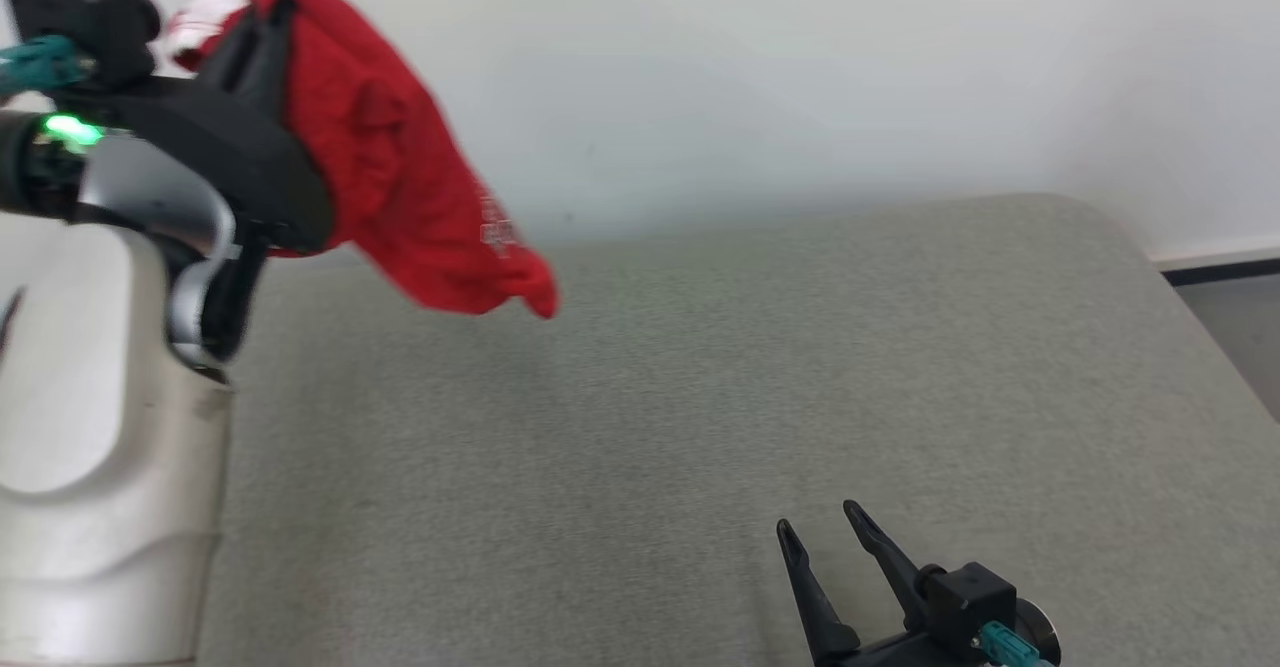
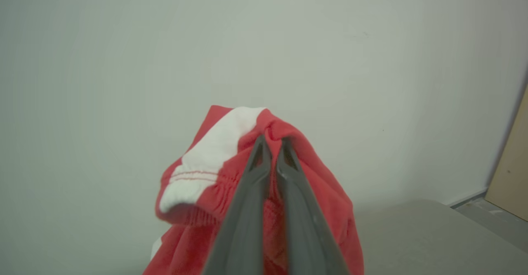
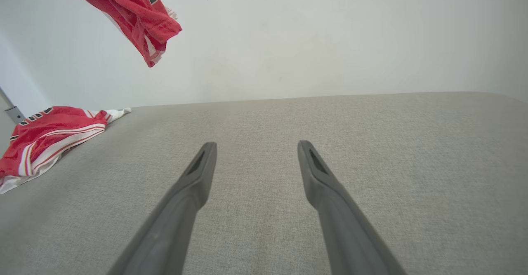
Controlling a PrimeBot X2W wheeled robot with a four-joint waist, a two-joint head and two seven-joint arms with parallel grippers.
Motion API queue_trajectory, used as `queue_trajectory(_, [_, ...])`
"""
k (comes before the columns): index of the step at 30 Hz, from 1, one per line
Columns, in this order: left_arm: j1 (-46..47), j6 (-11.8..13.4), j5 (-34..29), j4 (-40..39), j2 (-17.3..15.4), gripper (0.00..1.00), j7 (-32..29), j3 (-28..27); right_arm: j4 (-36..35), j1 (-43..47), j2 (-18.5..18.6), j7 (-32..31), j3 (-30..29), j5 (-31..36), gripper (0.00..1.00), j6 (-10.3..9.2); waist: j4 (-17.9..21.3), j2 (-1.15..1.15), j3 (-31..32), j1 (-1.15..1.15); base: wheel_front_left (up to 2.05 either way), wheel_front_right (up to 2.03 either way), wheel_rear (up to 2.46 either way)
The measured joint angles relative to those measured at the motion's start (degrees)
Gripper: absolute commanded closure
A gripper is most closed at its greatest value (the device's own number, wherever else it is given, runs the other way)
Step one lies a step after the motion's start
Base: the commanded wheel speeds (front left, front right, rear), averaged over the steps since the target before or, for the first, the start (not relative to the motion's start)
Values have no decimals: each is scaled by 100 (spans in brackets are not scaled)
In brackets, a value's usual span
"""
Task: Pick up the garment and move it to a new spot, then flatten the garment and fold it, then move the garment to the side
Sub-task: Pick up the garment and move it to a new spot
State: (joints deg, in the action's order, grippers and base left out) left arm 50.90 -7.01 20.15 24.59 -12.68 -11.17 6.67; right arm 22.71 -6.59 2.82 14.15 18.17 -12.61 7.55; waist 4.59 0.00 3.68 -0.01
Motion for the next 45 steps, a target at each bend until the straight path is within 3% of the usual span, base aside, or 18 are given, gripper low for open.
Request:
queue_trajectory(9, [-465,-41,148,-193,349,100,207,892,-46,-167,1,20,-149,113,0,0,767,0,-160,0,0,0,0])
queue_trajectory(20, [-1449,-48,26,1260,516,100,498,1862,-90,-291,4,51,-255,103,0,1,1560,0,-596,1,0,0,0])
queue_trajectory(21, [-1506,-48,23,1377,541,75,576,1893,-90,-291,3,51,-285,103,0,1,1594,1,-648,1,0,0,0])
queue_trajectory(22, [-1520,-48,-10,1458,552,18,668,1952,-91,-290,3,53,-326,103,0,1,1617,1,-695,1,0,0,0])
queue_trajectory(23, [-1527,-43,-34,1523,568,0,792,1970,-89,-288,4,54,-380,104,0,1,1628,1,-739,1,0,0,0])
queue_trajectory(34, [-2182,366,210,1285,715,0,2473,1510,-88,-97,1,75,-1046,194,0,1,1163,1,-722,1,0,0,0])
queue_trajectory(39, [-2886,733,339,645,580,0,2606,1027,-129,75,3,77,-1305,309,0,0,788,0,-522,1,0,0,0])
queue_trajectory(45, [-3747,944,256,-402,469,0,2628,439,-169,203,2,75,-1373,499,0,1,455,0,-303,1,0,0,0])
